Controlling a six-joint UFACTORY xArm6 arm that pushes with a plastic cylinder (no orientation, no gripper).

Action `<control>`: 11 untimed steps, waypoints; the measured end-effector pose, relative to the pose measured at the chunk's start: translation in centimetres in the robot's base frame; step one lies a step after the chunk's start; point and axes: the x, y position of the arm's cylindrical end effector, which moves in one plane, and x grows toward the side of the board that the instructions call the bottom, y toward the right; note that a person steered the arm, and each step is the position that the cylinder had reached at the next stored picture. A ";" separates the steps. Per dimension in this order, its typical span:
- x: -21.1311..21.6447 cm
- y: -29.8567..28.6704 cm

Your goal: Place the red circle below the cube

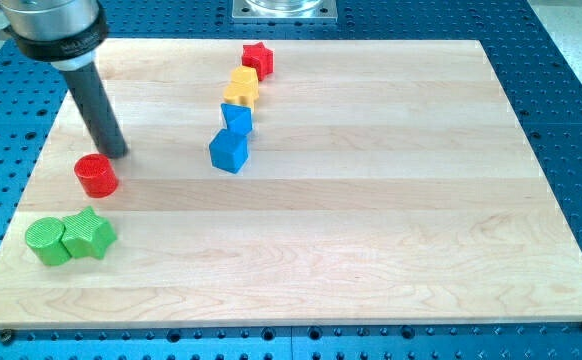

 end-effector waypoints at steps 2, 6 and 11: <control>5.9 3.4; 6.1 5.0; 8.9 14.8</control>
